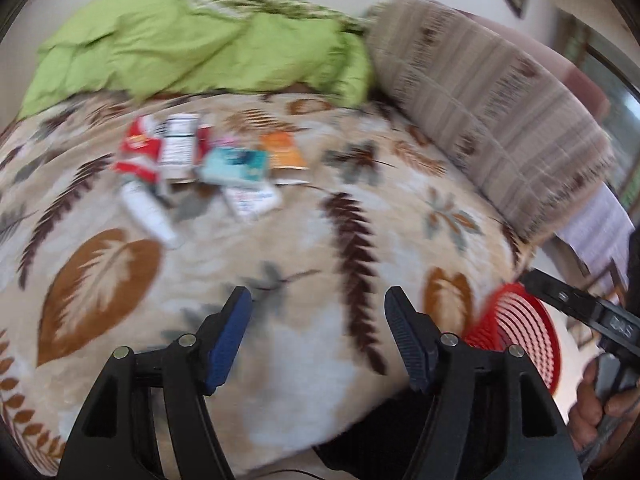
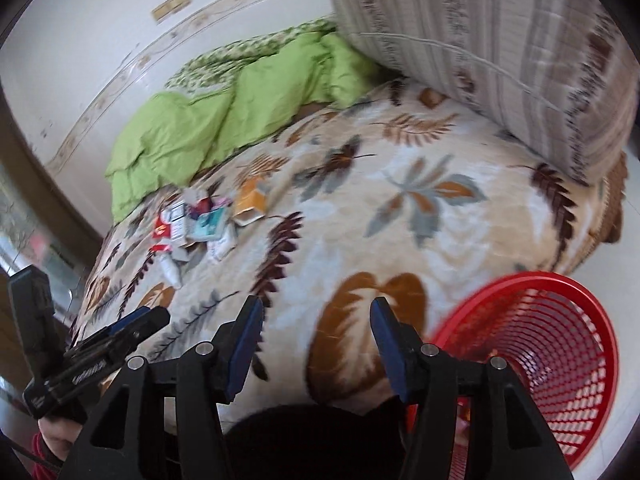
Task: Collect trash
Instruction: 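Move both tools back to the trash pile on the blanket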
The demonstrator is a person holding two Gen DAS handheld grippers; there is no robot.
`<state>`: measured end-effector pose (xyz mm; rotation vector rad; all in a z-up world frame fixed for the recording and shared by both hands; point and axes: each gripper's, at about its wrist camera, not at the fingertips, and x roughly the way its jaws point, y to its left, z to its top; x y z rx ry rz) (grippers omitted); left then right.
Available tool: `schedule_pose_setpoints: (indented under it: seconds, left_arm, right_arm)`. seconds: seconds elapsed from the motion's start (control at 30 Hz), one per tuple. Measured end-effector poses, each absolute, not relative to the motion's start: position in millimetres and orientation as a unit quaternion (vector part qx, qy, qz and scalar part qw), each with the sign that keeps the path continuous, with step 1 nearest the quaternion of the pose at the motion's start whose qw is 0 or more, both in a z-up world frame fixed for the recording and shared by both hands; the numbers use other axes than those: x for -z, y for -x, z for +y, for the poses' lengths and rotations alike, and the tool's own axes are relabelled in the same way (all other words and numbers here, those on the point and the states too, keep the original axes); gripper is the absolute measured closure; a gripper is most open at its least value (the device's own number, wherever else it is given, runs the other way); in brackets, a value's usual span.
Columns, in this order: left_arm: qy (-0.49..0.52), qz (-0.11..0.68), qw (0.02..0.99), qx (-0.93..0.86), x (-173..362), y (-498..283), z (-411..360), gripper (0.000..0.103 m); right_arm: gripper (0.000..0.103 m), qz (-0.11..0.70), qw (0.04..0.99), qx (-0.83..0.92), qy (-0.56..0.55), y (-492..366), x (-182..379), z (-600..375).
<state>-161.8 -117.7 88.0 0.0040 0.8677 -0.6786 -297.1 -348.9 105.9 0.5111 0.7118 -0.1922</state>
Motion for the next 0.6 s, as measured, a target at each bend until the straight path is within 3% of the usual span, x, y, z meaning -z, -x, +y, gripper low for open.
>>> schedule_pose_setpoints:
  seconds: [0.23,0.43,0.6]
  left_arm:
    - [0.068,0.445,0.874,0.182,-67,78,-51,0.035]
    - [0.104,0.473,0.865,0.132,-41,11,-51,0.036]
    - [0.098,0.48,0.864,0.114,-17,-17,-63,0.055]
  right_arm:
    - [0.043,0.355,0.91,0.041,-0.208,244,-106,-303]
    - [0.043,0.362,0.913,0.015,-0.19,196,-109,-287]
    - [0.043,0.366,0.911,0.007,-0.19,160,-110,-283]
